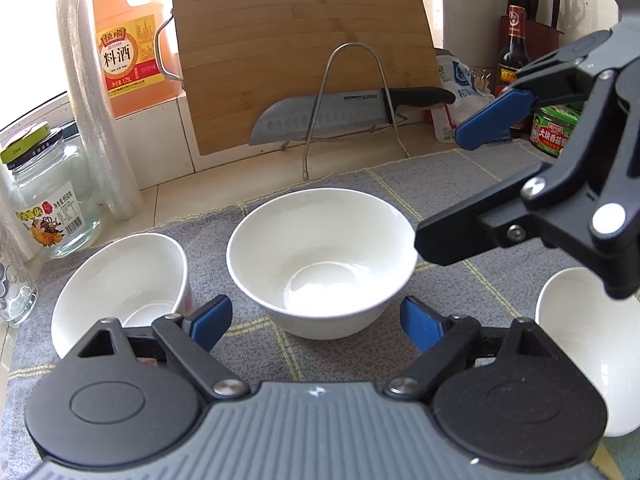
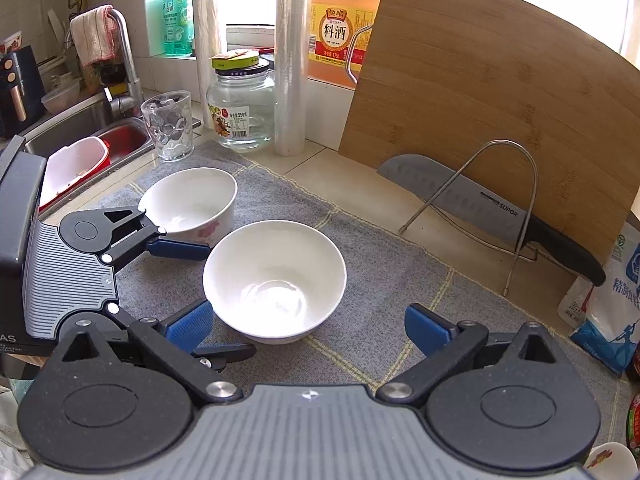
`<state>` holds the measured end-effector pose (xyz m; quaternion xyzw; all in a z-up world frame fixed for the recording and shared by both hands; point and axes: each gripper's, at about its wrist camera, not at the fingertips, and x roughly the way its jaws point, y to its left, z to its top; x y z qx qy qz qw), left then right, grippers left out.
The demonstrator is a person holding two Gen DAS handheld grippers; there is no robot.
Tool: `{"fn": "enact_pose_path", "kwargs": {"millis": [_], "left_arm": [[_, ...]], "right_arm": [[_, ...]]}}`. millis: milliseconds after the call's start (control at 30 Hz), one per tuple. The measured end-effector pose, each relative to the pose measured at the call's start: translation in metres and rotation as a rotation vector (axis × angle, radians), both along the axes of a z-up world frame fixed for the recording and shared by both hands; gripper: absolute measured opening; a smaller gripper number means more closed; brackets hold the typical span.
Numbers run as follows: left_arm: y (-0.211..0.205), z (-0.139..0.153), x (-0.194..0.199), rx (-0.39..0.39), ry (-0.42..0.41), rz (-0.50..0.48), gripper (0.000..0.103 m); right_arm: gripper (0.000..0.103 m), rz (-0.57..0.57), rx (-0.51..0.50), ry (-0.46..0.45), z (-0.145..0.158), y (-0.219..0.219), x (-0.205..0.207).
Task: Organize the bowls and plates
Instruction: 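Close the right tool on the rim of the plain white bowl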
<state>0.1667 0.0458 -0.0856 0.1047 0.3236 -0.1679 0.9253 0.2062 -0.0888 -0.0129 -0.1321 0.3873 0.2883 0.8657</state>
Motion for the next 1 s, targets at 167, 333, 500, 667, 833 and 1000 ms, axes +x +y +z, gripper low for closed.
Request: {"fn": "enact_pose_path", "kwargs": {"millis": [167, 333, 500, 667, 833, 1000], "left_arm": [[-0.003, -0.002, 0.003, 0.011, -0.009, -0.010, 0.090], [-0.004, -0.002, 0.005, 0.006, -0.009, -0.015, 0.090], [-0.006, -0.003, 0.005, 0.002, -0.010, -0.009, 0.089], [-0.005, -0.002, 0.006, -0.004, -0.012, -0.004, 0.089], [-0.005, -0.003, 0.005, -0.003, -0.013, -0.004, 0.089], [-0.004, -0.003, 0.005, -0.010, -0.010, -0.002, 0.089]], "right_arm": [[0.103, 0.015, 0.016, 0.040, -0.006, 0.008, 0.018], [0.103, 0.035, 0.024, 0.061, -0.011, 0.016, 0.032], [0.103, 0.045, 0.032, 0.104, -0.020, 0.022, 0.051], [0.103, 0.056, 0.035, 0.127, -0.027, 0.028, 0.064], [0.099, 0.069, 0.038, 0.151, -0.033, 0.033, 0.073], [0.088, 0.085, 0.045, 0.180, -0.037, 0.036, 0.078]]}}
